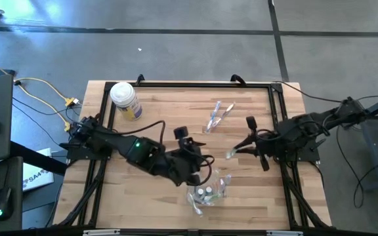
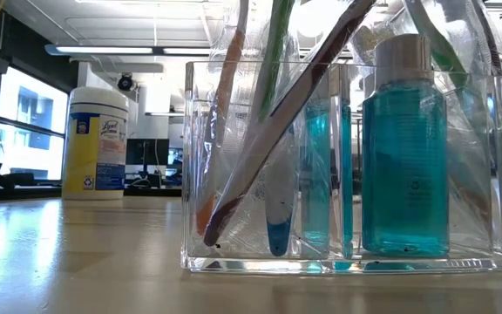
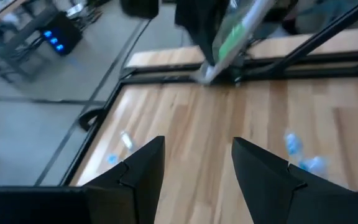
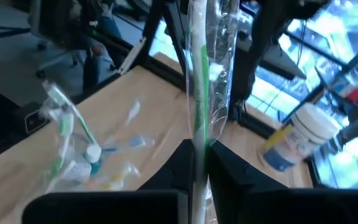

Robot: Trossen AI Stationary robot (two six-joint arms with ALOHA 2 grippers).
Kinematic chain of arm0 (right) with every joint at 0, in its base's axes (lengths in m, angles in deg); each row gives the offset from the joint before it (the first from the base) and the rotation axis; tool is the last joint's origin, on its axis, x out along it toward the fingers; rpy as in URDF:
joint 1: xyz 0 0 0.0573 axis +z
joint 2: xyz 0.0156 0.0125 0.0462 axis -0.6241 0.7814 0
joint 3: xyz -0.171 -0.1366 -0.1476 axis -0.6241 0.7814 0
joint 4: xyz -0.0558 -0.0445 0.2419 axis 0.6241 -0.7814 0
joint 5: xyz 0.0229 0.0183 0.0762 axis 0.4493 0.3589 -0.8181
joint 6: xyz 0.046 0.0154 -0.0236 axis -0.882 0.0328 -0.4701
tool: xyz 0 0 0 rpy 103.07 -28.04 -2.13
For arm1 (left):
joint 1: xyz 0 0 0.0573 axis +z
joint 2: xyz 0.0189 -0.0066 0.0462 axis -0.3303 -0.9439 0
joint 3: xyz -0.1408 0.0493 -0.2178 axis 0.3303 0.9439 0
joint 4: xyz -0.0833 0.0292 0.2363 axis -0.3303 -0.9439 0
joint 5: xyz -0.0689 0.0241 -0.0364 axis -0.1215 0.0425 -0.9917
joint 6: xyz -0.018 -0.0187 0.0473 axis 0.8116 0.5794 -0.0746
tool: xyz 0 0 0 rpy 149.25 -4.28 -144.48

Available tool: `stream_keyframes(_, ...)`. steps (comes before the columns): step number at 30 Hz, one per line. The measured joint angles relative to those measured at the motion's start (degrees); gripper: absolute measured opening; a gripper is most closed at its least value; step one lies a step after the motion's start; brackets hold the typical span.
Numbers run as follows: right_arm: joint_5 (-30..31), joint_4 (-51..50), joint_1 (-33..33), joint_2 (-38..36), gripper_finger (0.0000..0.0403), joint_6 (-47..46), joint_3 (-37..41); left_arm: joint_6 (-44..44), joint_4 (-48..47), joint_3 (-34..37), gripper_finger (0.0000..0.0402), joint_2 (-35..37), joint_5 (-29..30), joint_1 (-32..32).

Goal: Pick & Place toothbrushing station
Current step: Put the green toothbrush into the transparent bin

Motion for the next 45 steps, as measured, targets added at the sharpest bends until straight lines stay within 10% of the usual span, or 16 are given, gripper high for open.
stream_keyframes(9,1.2,1.9,2.4,0.1,0.0027,2.1,0.0,-11.2,16.8,-0.1,0.0184,-2.4,-13.9,3.4)
stream_keyframes(35,2.6,2.1,3.0,1.1,0.0026,3.9,0.0,-13.9,27.8,0.0,0.0183,-6.9,-22.6,8.0)
stream_keyframes(45,2.6,2.2,3.0,1.4,0.0027,3.7,0.0,-15.0,27.5,0.0,0.0066,-6.9,-22.7,7.9)
